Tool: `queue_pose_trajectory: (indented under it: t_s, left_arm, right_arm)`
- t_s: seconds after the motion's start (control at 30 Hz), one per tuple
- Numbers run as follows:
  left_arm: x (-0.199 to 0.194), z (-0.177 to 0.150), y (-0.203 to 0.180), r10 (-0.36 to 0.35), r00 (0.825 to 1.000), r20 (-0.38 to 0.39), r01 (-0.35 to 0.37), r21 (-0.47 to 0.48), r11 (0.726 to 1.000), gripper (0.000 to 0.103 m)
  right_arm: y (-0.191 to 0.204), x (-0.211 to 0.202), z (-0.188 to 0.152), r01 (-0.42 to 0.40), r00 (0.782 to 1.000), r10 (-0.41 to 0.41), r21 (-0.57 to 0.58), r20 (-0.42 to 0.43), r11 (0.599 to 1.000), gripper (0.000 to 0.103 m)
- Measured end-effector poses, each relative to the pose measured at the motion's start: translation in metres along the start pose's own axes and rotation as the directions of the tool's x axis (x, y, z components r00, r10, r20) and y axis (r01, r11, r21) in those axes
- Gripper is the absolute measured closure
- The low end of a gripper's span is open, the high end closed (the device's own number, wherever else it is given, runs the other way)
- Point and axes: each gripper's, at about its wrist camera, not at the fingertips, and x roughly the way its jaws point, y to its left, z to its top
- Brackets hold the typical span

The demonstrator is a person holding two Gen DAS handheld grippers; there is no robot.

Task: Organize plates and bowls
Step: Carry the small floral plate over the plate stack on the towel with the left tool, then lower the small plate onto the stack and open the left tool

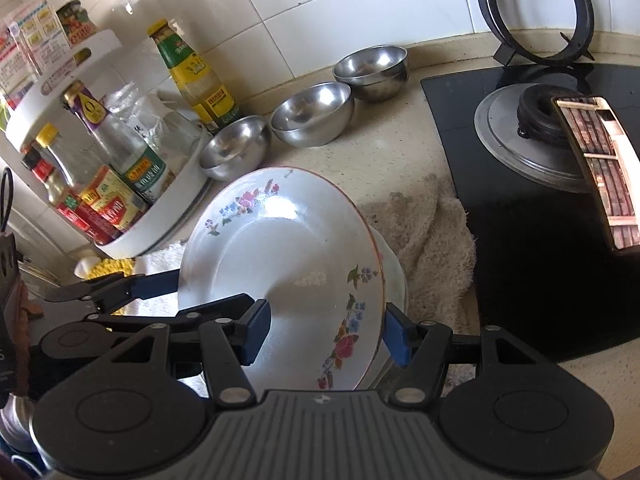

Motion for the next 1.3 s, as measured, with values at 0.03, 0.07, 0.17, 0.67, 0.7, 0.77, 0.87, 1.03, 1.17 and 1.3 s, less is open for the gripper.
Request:
queue_pose_trajectory:
  t_s: [0.03,0.07,0.17,0.67,0.7,0.77,0.87,1.03,1.17,1.3]
  left_arm:
    - [0.002,0.0,-0.001,0.0,1.0,-0.003,0.0,0.002,1.0,0.019]
    - [0.004,0.0,-0.001,0.001,1.0,-0.008,-0.001,0.007,1.0,0.019]
    - [0.009,-0.001,-0.001,0.003,1.0,-0.021,-0.003,0.0,1.0,0.019]
    - [-0.024,-0.001,0.02,0.097,0.994,0.043,-0.092,-0.099,0.991,0.018]
    - [-0.025,-0.002,0.019,0.1,0.994,0.042,-0.095,-0.11,0.989,0.018]
    - [-0.029,-0.005,0.016,0.109,0.994,0.031,-0.104,-0.128,0.986,0.017]
    - [-0.027,-0.001,0.01,0.134,0.991,0.007,-0.131,-0.129,0.983,0.016]
    - [-0.028,0.011,-0.007,0.2,0.98,0.001,-0.199,-0.081,0.977,0.011]
    - [-0.032,0.018,-0.008,0.235,0.972,0.02,-0.232,-0.088,0.969,0.005]
    - [-0.037,0.023,0.003,0.271,0.962,0.021,-0.268,-0.088,0.959,0.002]
  right_arm:
    - [0.0,0.001,0.0,0.006,1.0,-0.006,-0.003,-0.003,1.0,0.028]
    - [0.001,0.002,0.0,0.009,1.0,-0.009,-0.01,-0.004,1.0,0.027]
    - [0.003,0.004,-0.001,0.031,1.0,-0.031,-0.044,-0.005,0.999,0.026]
    - [-0.024,-0.013,-0.005,0.082,0.991,-0.069,-0.114,0.114,0.99,0.02]
    - [-0.028,-0.014,-0.007,0.071,0.991,-0.059,-0.105,0.118,0.992,0.02]
    - [-0.034,-0.014,-0.01,0.049,0.992,-0.039,-0.087,0.12,0.995,0.02]
    - [-0.042,-0.015,-0.011,0.012,0.991,-0.003,-0.066,0.135,0.998,0.02]
    - [-0.049,-0.019,-0.008,-0.026,0.988,0.038,-0.077,0.15,0.997,0.02]
    - [-0.053,-0.016,-0.001,-0.039,0.988,0.05,-0.079,0.144,0.996,0.02]
    - [-0.052,-0.009,0.007,-0.047,0.989,0.057,-0.072,0.137,0.996,0.02]
